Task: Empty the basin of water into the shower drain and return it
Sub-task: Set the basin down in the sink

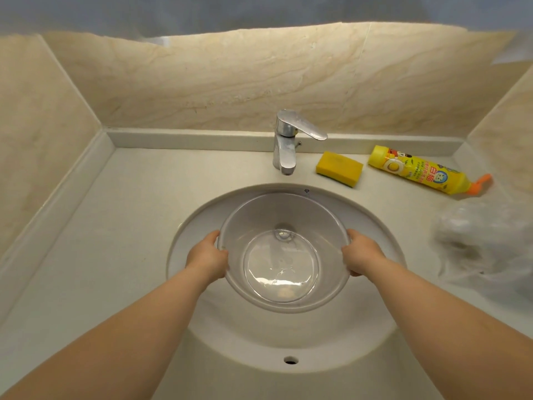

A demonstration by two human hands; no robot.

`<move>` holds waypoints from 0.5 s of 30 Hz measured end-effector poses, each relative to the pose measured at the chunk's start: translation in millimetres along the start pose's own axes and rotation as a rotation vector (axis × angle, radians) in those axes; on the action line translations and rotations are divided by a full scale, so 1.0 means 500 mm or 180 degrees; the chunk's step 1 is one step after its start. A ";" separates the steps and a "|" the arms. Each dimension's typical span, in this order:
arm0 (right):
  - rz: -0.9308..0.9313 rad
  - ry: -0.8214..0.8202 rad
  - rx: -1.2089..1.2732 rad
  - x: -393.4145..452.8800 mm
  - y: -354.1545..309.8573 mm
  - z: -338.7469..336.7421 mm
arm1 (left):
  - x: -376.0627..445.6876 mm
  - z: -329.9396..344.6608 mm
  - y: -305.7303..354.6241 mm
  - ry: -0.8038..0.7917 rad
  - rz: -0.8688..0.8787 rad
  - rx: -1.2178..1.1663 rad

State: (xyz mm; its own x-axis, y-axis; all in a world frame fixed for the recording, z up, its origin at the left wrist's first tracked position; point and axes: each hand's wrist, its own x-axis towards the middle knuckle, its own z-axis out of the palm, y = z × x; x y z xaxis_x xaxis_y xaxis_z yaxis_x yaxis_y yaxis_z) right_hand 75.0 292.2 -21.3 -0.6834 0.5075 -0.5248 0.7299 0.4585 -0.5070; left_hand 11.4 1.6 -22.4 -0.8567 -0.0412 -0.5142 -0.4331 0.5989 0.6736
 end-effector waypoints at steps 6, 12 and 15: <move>0.0223 0.0047 0.0310 -0.005 0.033 0.031 | 0.033 -0.001 0.012 -0.0046 0.0041 0.0078; 0.0284 0.0059 0.0268 -0.002 0.036 0.035 | 0.048 0.000 0.036 -0.0212 0.0018 0.0229; 0.0242 0.0038 0.0134 0.005 0.029 0.024 | 0.039 0.005 0.031 -0.0223 -0.0136 0.0003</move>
State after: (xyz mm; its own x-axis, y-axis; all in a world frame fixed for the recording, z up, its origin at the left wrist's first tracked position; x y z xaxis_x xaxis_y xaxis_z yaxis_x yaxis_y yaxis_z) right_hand 83.8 291.7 -38.1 -0.6255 0.5485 -0.5549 0.7782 0.3873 -0.4943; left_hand -11.3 12.1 -23.6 -0.8158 -0.0107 -0.5783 -0.4685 0.5985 0.6498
